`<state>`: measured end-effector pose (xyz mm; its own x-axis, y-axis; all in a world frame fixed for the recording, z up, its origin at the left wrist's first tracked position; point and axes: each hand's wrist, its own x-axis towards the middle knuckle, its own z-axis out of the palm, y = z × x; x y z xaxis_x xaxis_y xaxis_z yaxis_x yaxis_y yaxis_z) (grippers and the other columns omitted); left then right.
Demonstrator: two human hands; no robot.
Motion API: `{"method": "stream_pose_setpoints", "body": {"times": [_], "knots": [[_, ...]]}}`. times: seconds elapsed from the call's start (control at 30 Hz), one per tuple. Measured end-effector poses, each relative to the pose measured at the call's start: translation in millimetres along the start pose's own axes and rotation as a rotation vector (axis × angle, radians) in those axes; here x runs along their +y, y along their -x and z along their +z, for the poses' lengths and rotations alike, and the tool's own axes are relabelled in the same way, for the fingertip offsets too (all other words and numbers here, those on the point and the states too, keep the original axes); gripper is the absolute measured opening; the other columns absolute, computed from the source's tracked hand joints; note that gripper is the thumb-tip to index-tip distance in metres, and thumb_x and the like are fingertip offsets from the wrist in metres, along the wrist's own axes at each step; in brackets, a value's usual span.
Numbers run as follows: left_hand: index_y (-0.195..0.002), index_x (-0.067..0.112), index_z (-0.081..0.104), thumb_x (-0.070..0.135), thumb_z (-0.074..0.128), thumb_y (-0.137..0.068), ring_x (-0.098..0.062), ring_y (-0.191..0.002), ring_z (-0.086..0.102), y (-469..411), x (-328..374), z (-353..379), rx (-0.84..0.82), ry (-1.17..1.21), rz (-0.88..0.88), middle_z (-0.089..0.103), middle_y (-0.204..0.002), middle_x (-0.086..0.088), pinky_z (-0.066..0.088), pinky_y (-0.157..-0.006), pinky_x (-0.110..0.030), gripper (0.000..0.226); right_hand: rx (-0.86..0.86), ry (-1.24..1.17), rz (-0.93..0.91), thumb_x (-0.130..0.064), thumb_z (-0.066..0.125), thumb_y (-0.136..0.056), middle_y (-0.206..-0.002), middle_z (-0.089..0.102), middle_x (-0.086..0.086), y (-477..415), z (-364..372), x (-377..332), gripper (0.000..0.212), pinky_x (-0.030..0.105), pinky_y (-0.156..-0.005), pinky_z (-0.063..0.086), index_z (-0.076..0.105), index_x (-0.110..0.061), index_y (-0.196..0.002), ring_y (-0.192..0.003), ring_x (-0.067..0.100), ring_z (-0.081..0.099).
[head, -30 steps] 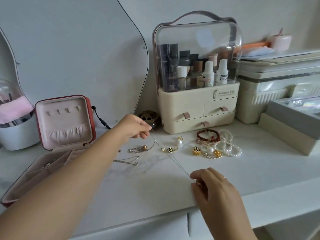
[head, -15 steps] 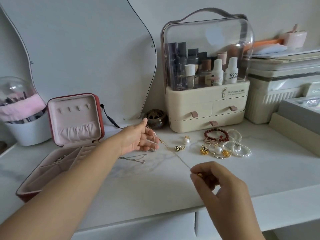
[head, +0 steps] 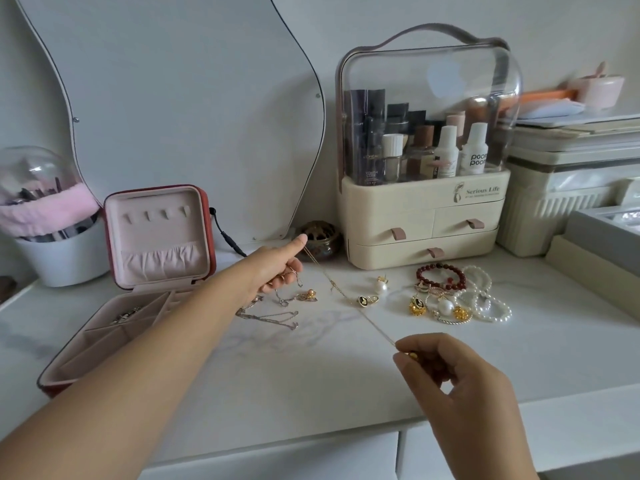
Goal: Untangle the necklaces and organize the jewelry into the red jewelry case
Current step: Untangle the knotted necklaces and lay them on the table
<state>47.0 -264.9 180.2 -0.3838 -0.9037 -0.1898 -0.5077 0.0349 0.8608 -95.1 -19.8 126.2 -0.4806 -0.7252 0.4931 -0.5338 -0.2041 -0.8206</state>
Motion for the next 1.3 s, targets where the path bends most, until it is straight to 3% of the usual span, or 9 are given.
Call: {"method": "stream_pose_setpoints", "body": {"times": [0.13,0.23,0.3,0.43,0.57,0.77,0.87,1.1,1.3], "knots": [[-0.081,0.014,0.067,0.061,0.048,-0.09,-0.013,-0.062,0.053,-5.2,0.8,5.6,0.104,-0.2,0.062,0.069,-0.076,0.001,0.04,-0.059,-0.025,0.052,0.008,0.191,-0.126,-0.021,0.072,-0.075,-0.083,0.061,-0.019,0.7,6.9,13.3,0.011,0.001,-0.063,0.038,0.069,-0.031,-0.074,-0.069,-0.005,0.057],[-0.083,0.013,0.071,0.056,0.051,-0.09,-0.015,-0.08,0.058,-8.1,4.5,11.4,0.18,-0.368,0.106,0.069,-0.087,0.0,0.043,-0.078,-0.029,0.048,0.014,0.288,-0.164,-0.024,0.065,-0.069,-0.073,0.056,-0.016,4.1,12.6,25.8,0.009,0.007,-0.061,0.04,0.069,-0.03,-0.075,-0.066,0.001,0.054],[-0.08,0.014,0.067,0.05,0.055,-0.091,-0.019,-0.074,0.055,-11.9,8.3,15.2,0.204,-0.435,0.142,0.063,-0.079,-0.004,0.04,-0.071,-0.028,0.039,0.047,0.347,-0.218,-0.02,0.065,-0.069,-0.072,0.053,-0.018,6.1,15.7,31.0,0.011,0.011,-0.06,0.041,0.069,-0.028,-0.074,-0.063,0.001,0.052],[-0.081,0.007,0.07,0.028,0.068,-0.088,-0.012,-0.056,0.055,-16.5,18.3,25.7,0.169,-0.295,0.141,0.068,-0.074,-0.005,0.042,-0.054,-0.02,0.022,0.085,0.368,-0.291,-0.026,0.049,-0.075,-0.073,0.053,-0.016,7.2,18.7,32.0,0.016,0.009,-0.064,0.037,0.065,-0.028,-0.077,-0.071,0.002,0.045],[-0.074,0.012,0.069,0.017,0.072,-0.083,-0.011,-0.054,0.055,-21.3,22.6,42.4,0.199,-0.35,0.159,0.065,-0.067,-0.002,0.038,-0.044,-0.018,0.01,0.112,0.378,-0.317,-0.027,0.047,-0.072,-0.07,0.049,-0.016,7.7,17.7,33.8,0.009,0.007,-0.066,0.033,0.054,-0.029,-0.076,-0.07,0.002,0.042],[-0.067,0.017,0.07,0.022,0.077,-0.077,-0.015,-0.055,0.055,-27.8,19.2,65.7,0.276,-0.405,0.169,0.062,-0.06,0.001,0.041,-0.053,-0.02,0.014,0.123,0.408,-0.337,-0.03,0.049,-0.072,-0.065,0.051,-0.014,5.8,13.7,36.5,0.015,0.01,-0.064,0.034,0.06,-0.024,-0.063,-0.068,0.002,0.041],[-0.069,0.017,0.069,0.025,0.076,-0.079,-0.013,-0.052,0.051,-26.3,17.6,76.9,0.292,-0.397,0.183,0.06,-0.06,0.002,0.035,-0.049,-0.021,0.015,0.131,0.406,-0.309,-0.031,0.048,-0.071,-0.065,0.052,-0.015,7.0,8.5,39.0,0.016,0.006,-0.065,0.034,0.06,-0.025,-0.062,-0.068,0.003,0.043],[-0.068,0.02,0.069,0.028,0.078,-0.077,-0.018,-0.075,0.062,-32.0,17.1,96.8,0.338,-0.317,0.224,0.07,-0.078,0.002,0.043,-0.064,-0.024,0.015,0.161,0.407,-0.251,-0.032,0.047,-0.073,-0.065,0.051,-0.016,10.6,-4.2,43.7,0.016,0.008,-0.066,0.037,0.058,-0.027,-0.062,-0.065,0.004,0.047],[-0.064,0.021,0.066,0.024,0.079,-0.077,-0.011,-0.061,0.056,-32.9,15.8,82.6,0.281,-0.238,0.247,0.063,-0.064,0.007,0.044,-0.06,-0.023,0.018,0.146,0.397,-0.256,-0.033,0.049,-0.073,-0.066,0.052,-0.018,12.6,-1.2,39.5,0.014,0.008,-0.063,0.038,0.059,-0.029,-0.065,-0.065,0.003,0.047]]}}
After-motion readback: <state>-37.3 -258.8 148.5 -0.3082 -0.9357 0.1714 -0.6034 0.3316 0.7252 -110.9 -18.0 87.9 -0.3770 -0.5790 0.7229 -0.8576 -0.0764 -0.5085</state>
